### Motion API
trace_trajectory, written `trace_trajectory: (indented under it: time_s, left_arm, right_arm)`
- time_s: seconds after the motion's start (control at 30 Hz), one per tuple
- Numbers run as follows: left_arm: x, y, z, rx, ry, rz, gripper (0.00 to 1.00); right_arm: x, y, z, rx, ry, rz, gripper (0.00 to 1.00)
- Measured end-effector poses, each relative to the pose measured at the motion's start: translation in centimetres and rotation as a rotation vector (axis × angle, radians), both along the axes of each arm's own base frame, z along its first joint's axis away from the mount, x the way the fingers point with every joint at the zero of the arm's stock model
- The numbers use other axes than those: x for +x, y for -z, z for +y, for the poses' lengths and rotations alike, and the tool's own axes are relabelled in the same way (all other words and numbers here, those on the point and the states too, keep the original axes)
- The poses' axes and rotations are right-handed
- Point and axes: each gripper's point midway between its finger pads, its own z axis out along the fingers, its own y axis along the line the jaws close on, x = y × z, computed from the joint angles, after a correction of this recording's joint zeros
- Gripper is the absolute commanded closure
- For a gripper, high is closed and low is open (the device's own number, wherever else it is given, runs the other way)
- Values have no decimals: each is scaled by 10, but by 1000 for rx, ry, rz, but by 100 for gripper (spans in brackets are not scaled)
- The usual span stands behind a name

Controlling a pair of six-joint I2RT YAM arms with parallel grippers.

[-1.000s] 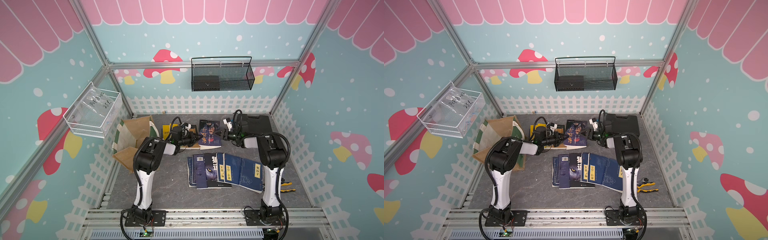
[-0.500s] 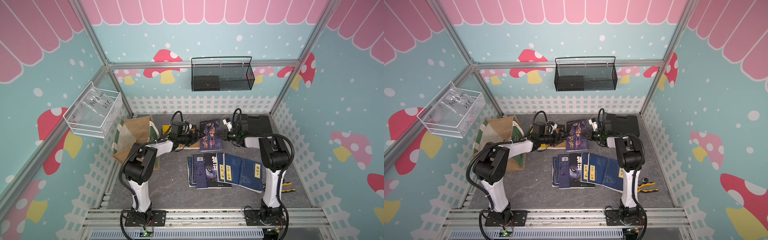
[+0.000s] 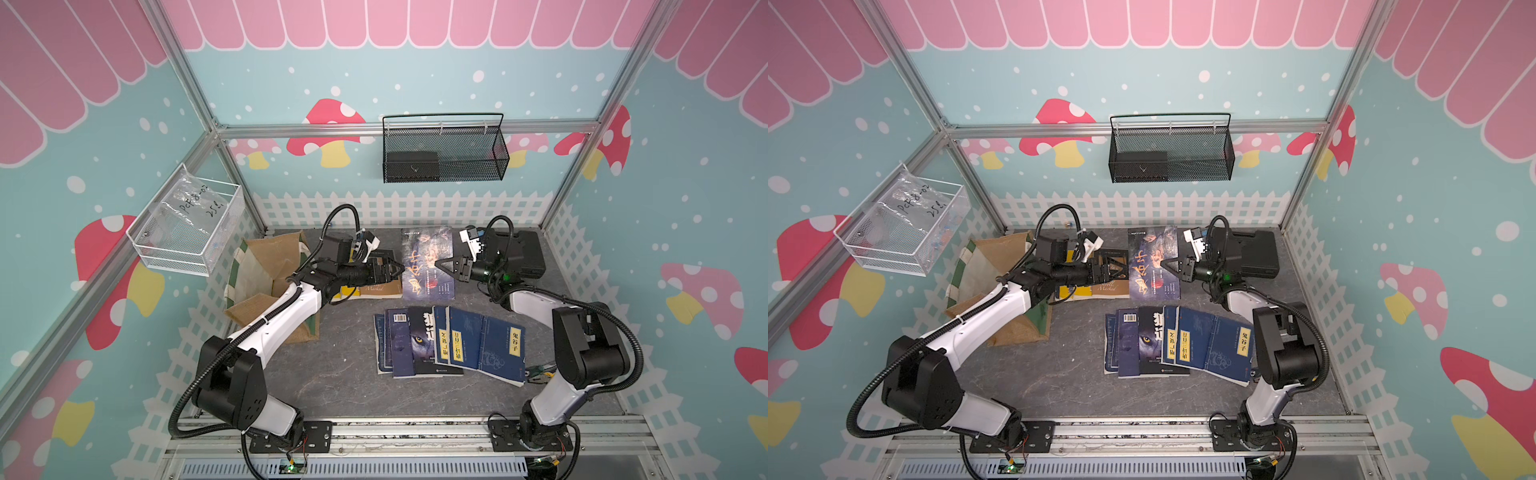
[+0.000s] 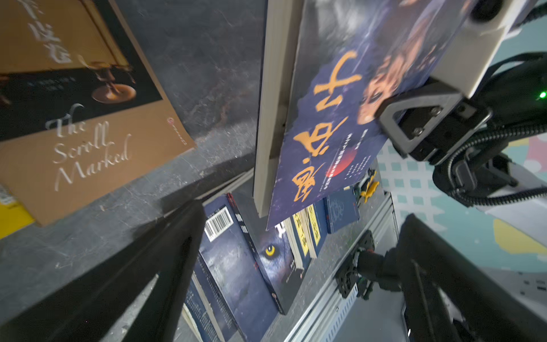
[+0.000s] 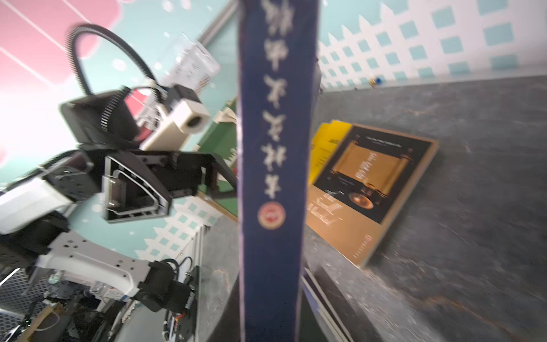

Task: Put the books into the canvas bag
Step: Pick up the book from the center of the board.

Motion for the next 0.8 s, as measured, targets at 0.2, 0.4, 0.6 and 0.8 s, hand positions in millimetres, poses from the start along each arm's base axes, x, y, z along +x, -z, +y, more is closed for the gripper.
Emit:
trace_trajectory:
  time_s: [0.2,0.4,0.6,0.8]
  left_arm:
    - [-29,-6,-34,-38,129,-40,2]
    - [-39,-19,-53,-100,187,-88,97]
    - [-49,-29,-51,-99,206,-118,100]
    - [-60,-31,-23,-10,206,-117,100]
  right_arm:
    - [-47,-29,6,147,-122,-15,100]
    - [-74,-31,15,186,-193,17,100]
    - [-71,-25,14,142,-154,17,60]
    - [-52,-62,20,-9,-65,-184,16]
